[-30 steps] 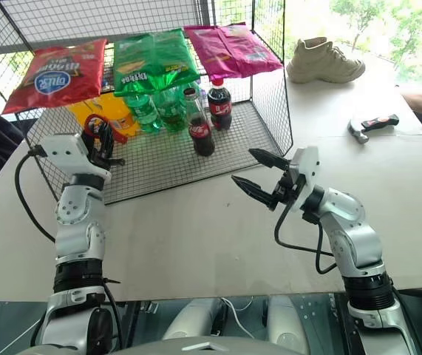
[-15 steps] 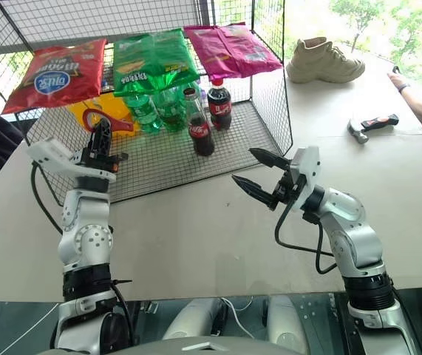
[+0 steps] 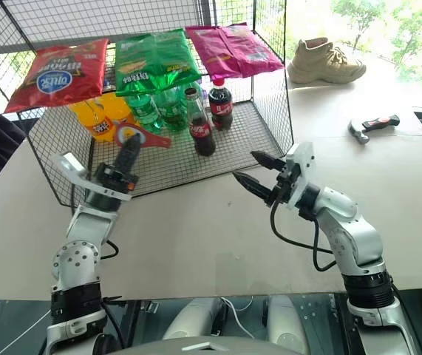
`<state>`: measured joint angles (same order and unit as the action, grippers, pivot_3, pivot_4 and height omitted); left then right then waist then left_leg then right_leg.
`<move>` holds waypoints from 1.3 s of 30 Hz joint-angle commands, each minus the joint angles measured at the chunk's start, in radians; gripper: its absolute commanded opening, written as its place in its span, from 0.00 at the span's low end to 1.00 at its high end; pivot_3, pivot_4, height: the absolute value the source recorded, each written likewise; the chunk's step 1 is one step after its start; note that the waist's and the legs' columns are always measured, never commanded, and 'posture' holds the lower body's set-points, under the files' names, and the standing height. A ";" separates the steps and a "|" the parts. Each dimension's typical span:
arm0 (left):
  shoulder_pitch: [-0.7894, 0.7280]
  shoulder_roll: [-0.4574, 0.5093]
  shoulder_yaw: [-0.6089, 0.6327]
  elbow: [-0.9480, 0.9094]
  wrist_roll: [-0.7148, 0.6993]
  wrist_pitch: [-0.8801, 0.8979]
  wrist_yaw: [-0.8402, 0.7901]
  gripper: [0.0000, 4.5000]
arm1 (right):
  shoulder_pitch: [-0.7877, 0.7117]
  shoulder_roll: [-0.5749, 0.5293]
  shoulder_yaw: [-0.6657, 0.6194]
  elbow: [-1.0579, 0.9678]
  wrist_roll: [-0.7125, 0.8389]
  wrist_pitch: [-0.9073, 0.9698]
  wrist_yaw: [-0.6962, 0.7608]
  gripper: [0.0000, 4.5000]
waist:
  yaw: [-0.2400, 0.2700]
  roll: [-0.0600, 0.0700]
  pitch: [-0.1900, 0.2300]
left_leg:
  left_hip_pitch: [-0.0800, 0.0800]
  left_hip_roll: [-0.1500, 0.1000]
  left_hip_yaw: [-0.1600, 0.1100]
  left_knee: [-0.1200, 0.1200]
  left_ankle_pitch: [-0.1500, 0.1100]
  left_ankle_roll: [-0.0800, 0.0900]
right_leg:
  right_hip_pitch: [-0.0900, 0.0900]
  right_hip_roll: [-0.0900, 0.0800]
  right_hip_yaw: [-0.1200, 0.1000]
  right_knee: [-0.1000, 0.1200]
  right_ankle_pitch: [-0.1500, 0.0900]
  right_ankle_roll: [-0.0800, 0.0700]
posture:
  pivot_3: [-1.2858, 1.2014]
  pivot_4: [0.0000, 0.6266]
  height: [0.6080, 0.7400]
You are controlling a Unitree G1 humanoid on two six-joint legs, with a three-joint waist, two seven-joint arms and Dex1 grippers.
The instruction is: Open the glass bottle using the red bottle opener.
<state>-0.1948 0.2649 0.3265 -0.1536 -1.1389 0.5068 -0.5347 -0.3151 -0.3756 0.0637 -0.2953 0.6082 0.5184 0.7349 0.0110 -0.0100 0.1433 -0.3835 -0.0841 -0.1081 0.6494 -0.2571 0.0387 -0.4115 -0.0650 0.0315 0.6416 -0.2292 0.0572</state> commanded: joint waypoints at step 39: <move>-0.125 0.091 -0.279 0.070 0.225 0.196 -0.431 0.00 | -0.227 -0.133 0.193 0.040 0.107 0.463 0.249 0.02 | -0.003 0.000 0.000 | -0.003 0.000 -0.001 -0.001 0.000 0.000 | -0.002 -0.002 -0.001 -0.002 0.000 0.000 | 0.52 0.24 1.00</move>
<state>-0.3150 0.3592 -0.0006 -0.0839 -0.9237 0.7219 -1.0028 -0.5370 -0.5084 0.2292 -0.2173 0.7121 0.9802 0.9629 0.0084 -0.0102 0.1438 -0.3869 -0.0841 -0.1087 0.6486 -0.2572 0.0390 -0.4136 -0.0672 0.0309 0.6398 -0.2292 0.0571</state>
